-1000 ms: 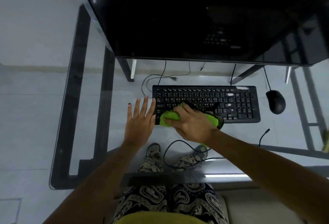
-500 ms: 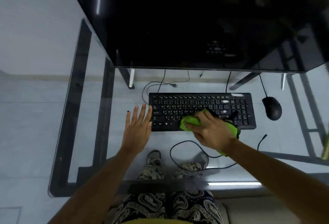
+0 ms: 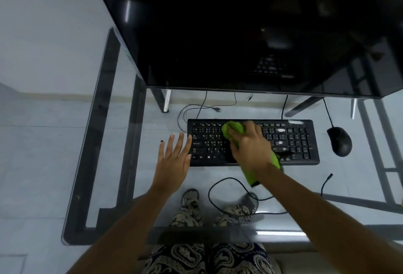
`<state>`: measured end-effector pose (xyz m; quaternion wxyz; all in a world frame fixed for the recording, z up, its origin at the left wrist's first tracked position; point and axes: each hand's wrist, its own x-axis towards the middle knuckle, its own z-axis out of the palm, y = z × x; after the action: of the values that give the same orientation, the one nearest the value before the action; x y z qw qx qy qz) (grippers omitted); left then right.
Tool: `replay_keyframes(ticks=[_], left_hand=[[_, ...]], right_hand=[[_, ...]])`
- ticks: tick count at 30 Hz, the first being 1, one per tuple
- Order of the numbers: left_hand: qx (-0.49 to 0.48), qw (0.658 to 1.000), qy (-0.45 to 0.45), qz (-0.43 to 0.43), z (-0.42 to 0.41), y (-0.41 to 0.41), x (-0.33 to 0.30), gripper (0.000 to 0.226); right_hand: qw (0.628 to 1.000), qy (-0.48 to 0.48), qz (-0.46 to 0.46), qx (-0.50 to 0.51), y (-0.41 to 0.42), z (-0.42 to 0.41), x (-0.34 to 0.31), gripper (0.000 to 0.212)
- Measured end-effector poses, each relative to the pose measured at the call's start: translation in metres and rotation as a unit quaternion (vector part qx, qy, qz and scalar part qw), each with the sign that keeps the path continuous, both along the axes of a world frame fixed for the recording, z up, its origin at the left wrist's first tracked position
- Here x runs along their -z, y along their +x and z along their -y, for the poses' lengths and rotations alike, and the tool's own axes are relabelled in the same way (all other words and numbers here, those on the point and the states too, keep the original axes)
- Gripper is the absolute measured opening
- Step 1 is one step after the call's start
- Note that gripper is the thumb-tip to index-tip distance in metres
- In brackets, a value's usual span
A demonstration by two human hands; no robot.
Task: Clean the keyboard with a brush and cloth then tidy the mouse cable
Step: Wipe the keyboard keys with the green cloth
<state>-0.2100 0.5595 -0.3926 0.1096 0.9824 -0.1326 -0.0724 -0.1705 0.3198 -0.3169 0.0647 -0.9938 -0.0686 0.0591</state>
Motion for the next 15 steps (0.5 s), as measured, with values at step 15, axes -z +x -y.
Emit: replay_keyframes(ticks=[15], left_hand=[[-0.014,1.000,-0.011,-0.014,0.003,0.002,-0.002,0.055]], right_hand=[[0.982,0.061,-0.031,0.178,0.028,-0.027,-0.005,0.036]])
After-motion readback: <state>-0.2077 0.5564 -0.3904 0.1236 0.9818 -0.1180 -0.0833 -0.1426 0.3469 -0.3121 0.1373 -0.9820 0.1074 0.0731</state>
